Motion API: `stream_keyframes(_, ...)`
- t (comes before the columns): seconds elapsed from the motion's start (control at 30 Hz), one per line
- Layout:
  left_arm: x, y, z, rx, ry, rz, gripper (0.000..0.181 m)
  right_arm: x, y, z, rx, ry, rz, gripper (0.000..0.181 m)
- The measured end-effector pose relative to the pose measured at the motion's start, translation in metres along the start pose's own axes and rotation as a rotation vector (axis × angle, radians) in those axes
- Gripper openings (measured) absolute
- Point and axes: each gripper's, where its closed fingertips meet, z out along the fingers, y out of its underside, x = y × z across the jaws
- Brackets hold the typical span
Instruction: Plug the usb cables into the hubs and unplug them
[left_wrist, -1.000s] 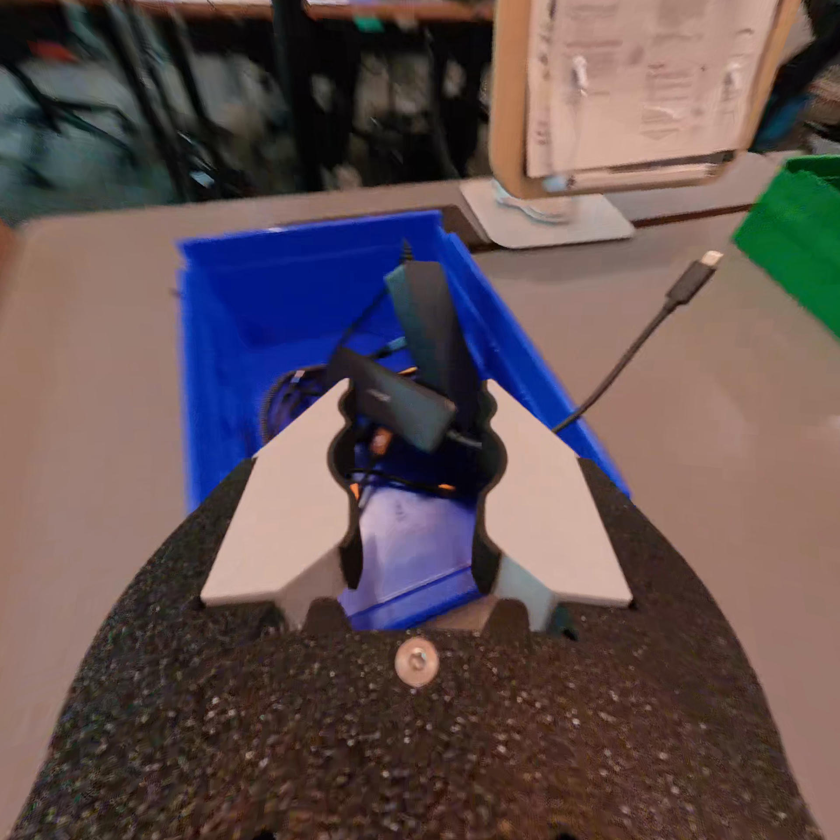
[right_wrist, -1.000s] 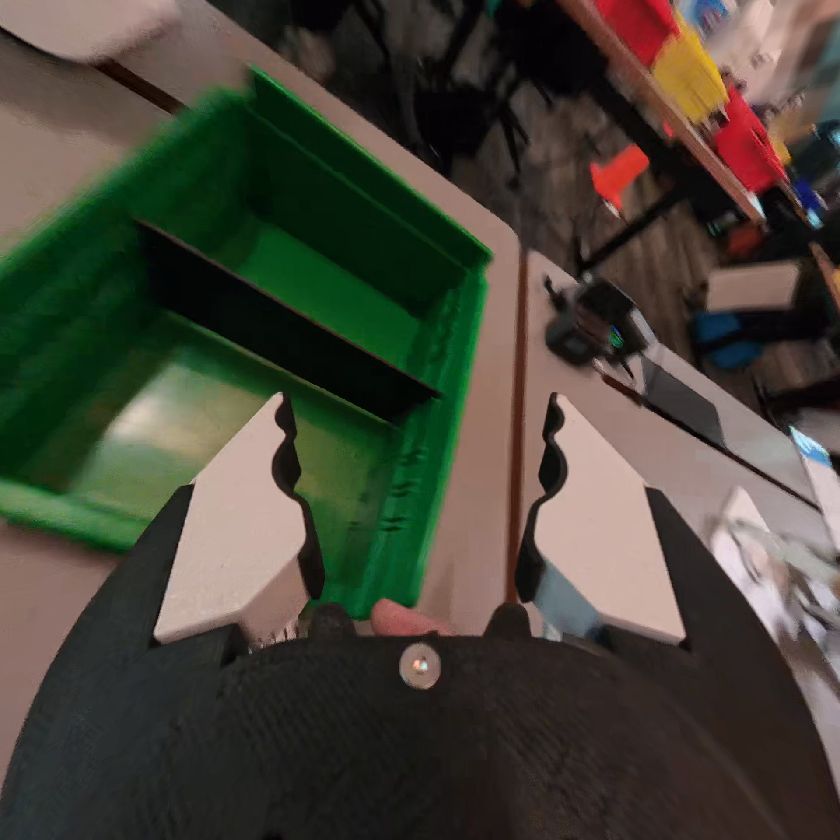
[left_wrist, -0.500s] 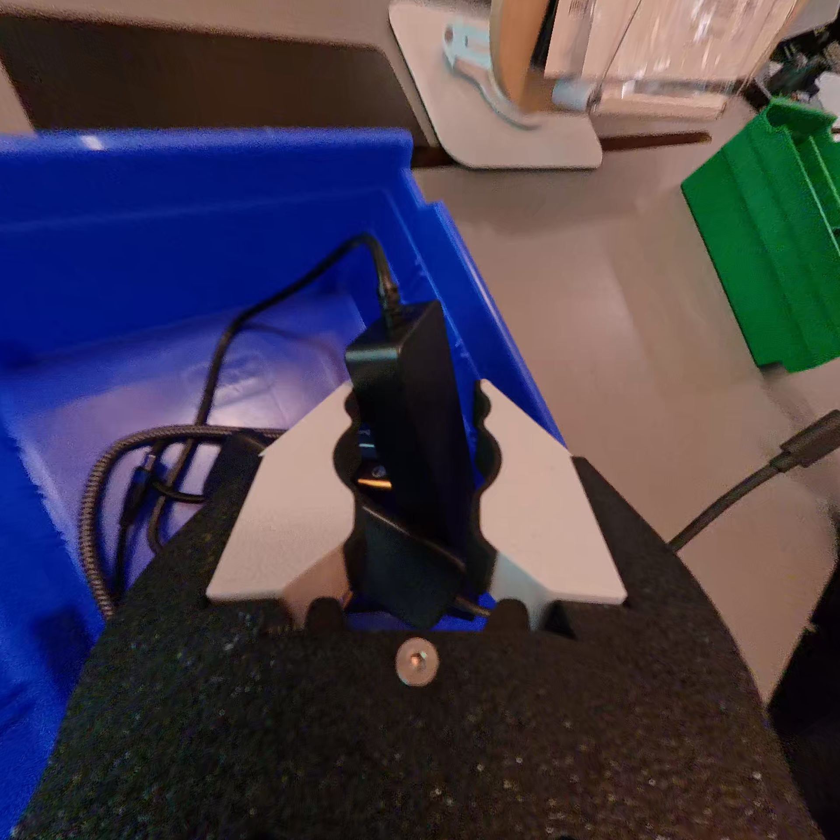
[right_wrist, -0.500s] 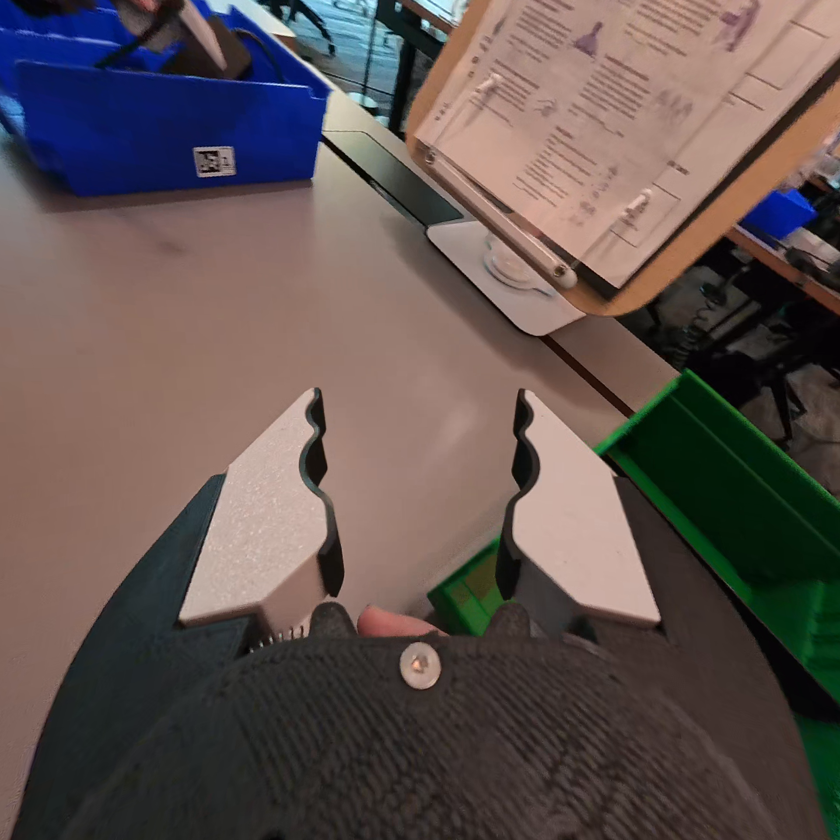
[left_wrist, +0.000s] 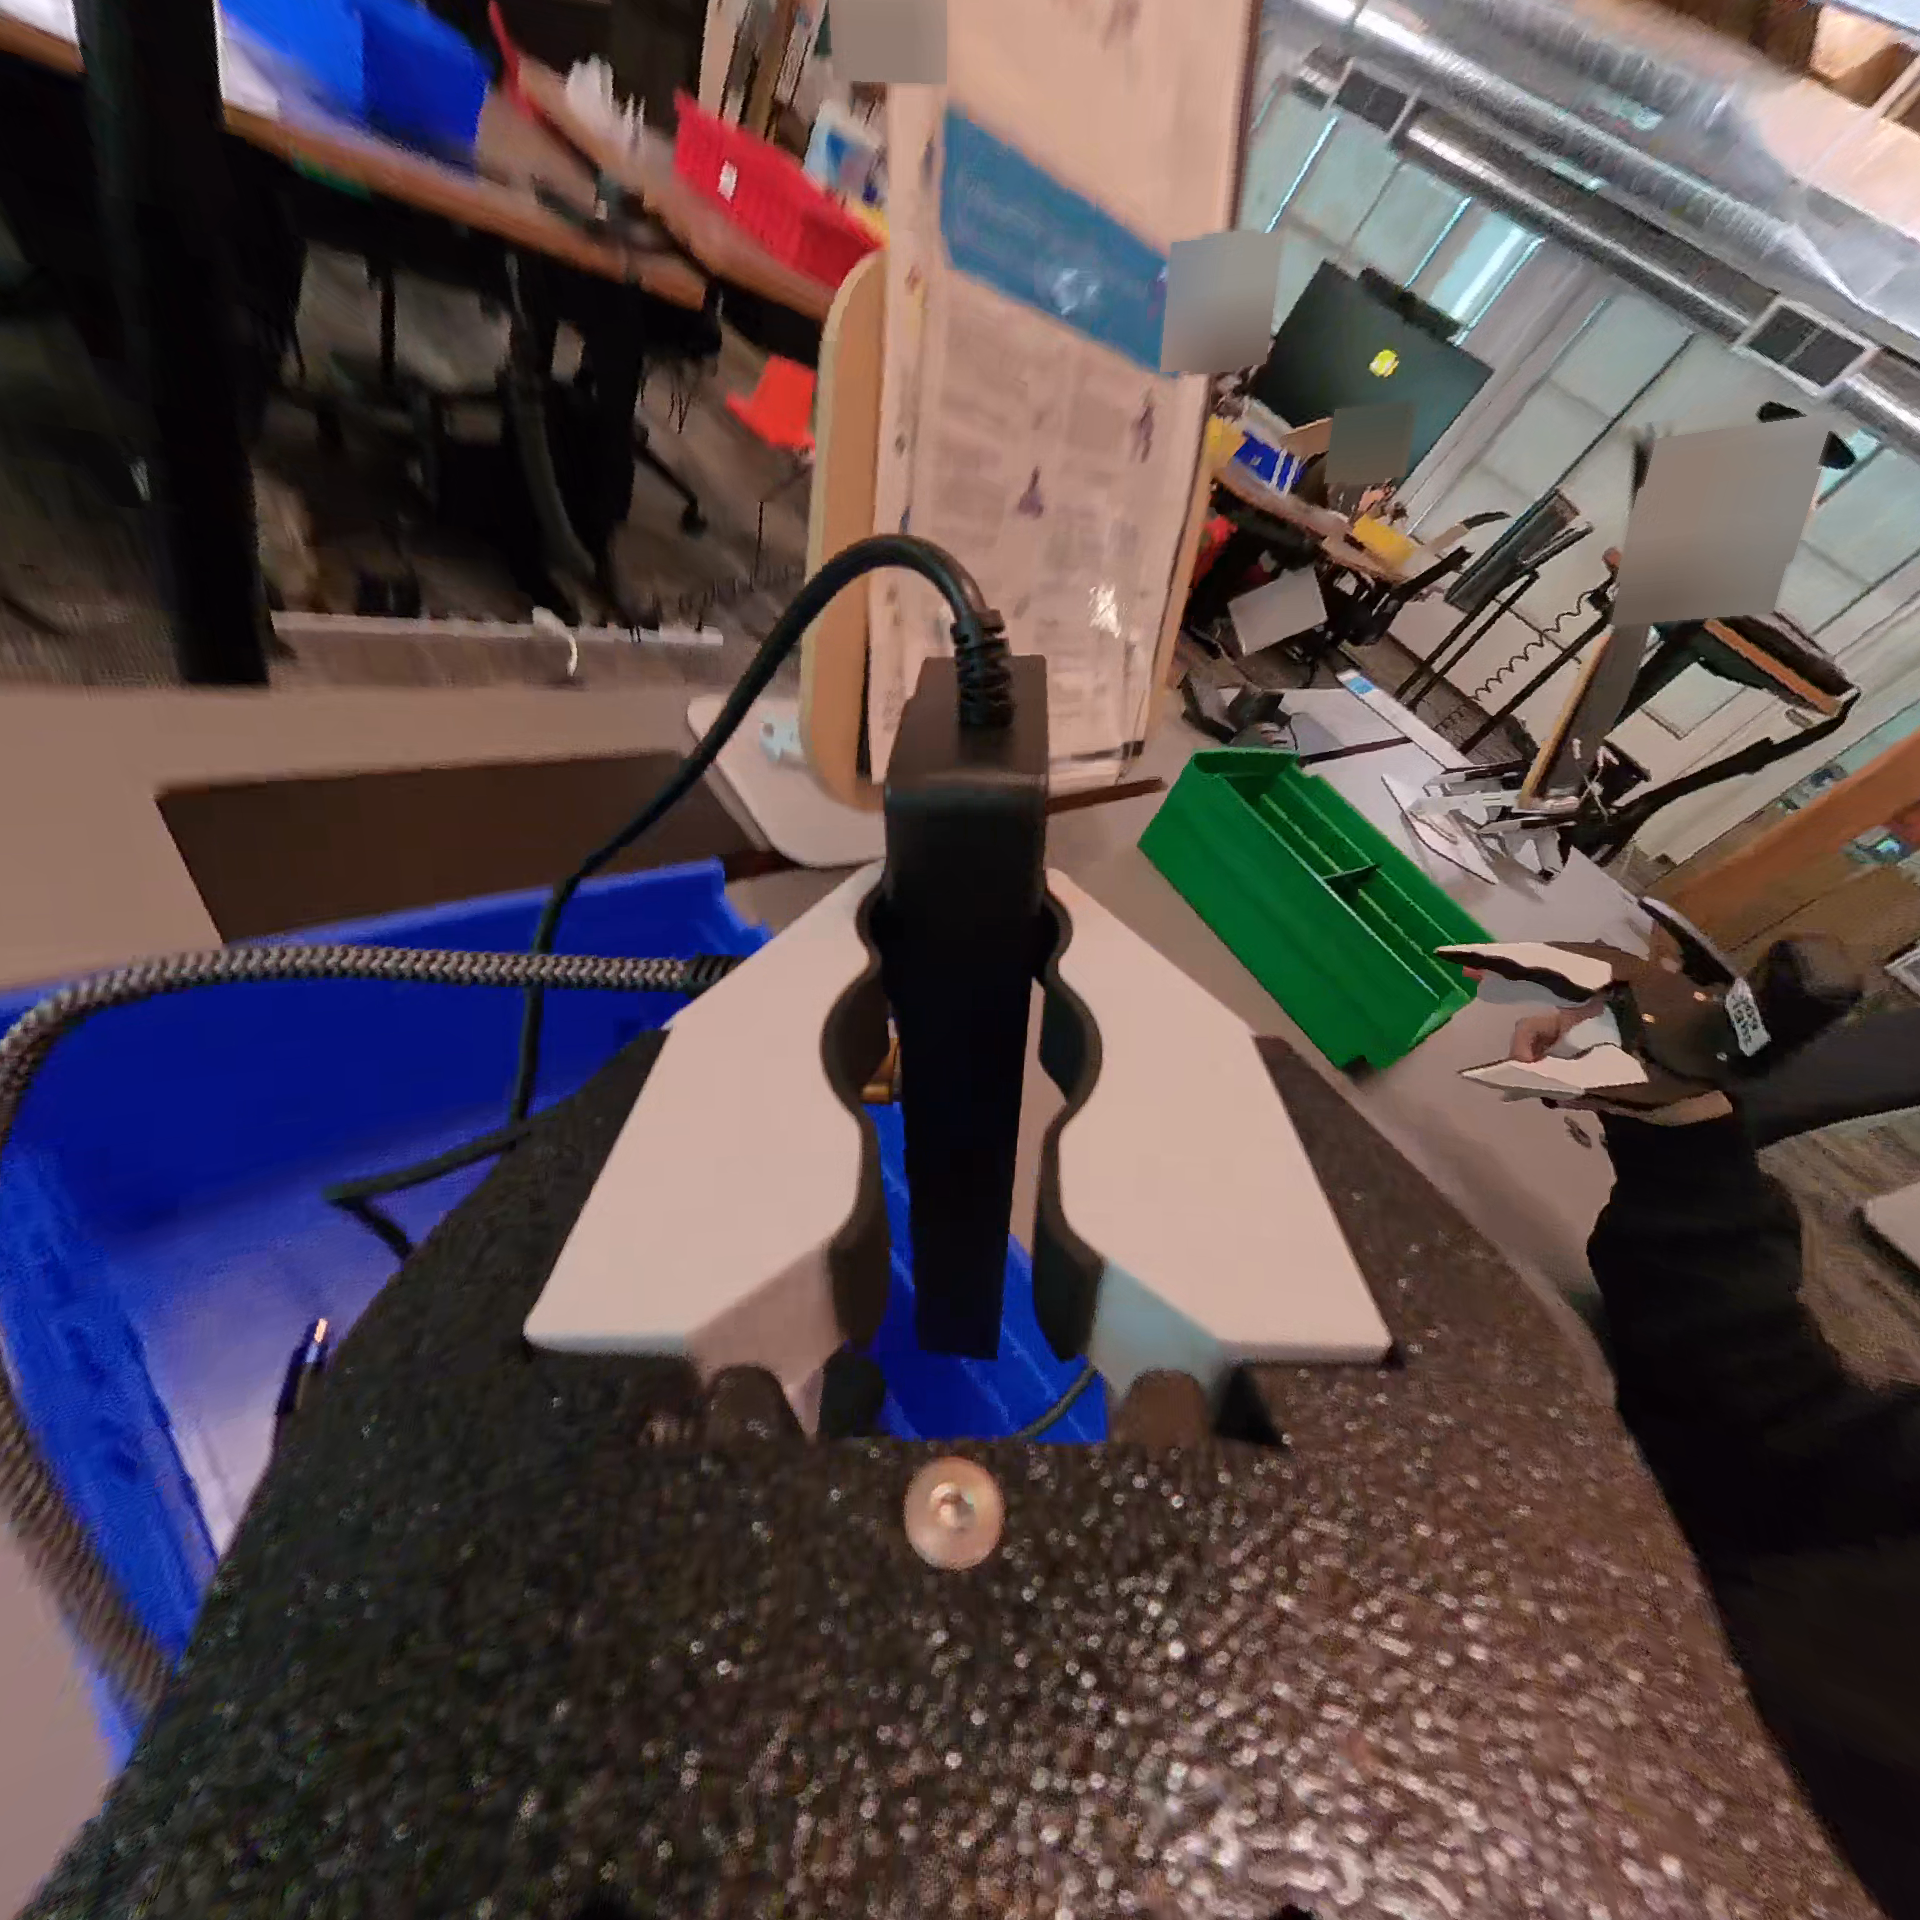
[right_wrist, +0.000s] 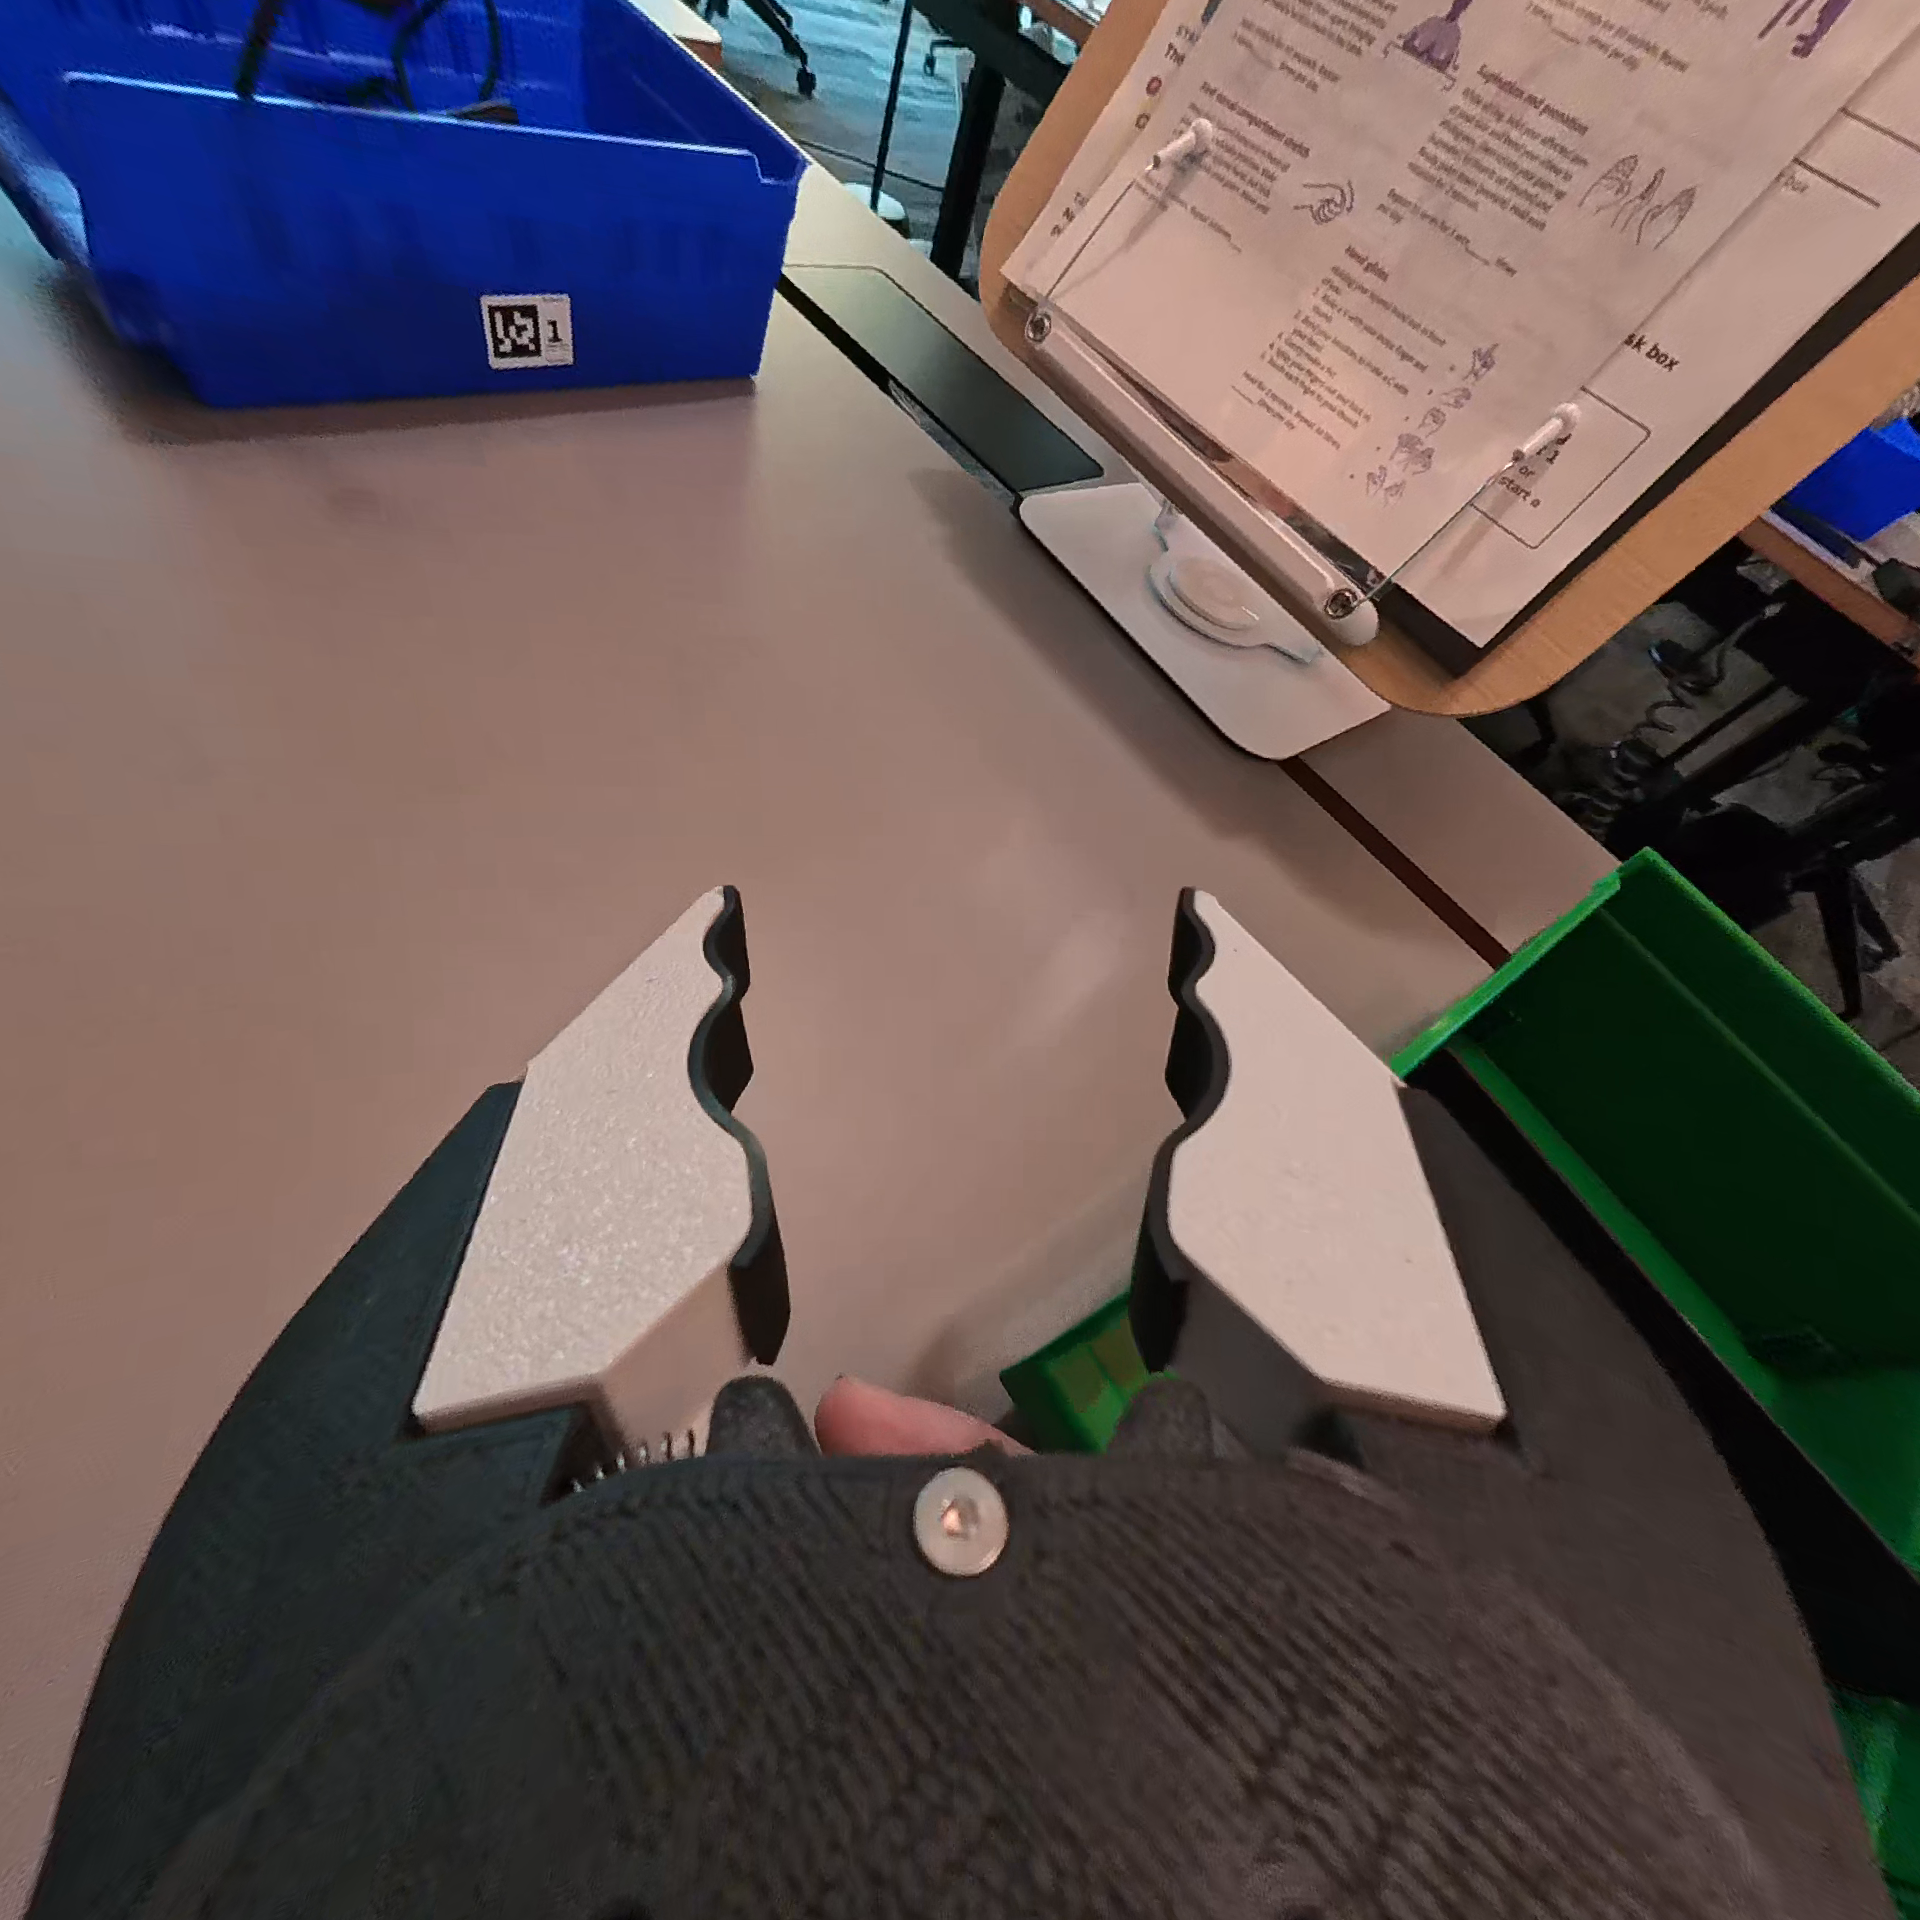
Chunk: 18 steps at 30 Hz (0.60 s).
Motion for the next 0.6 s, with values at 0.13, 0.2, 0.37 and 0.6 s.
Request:
stream_keyframes(0.13,0.028,-0.041,-0.017,0.125,0.007,0.165,0.022,-0.003,-0.004,0.005,0.002,0.016,-0.021,0.081)
stream_keyframes(0.2,0.041,-0.064,-0.025,0.187,-0.035,0.286,0.022,-0.003,-0.007,0.006,0.01,0.029,-0.024,0.081)
stream_keyframes(0.37,0.08,-0.102,-0.03,0.237,-0.035,0.391,0.022,-0.002,-0.003,0.005,0.002,0.037,-0.019,0.081)
stream_keyframes(0.6,0.179,-0.113,-0.02,0.243,0.19,0.51,0.022,0.007,-0.016,-0.002,0.071,0.077,0.035,0.082)
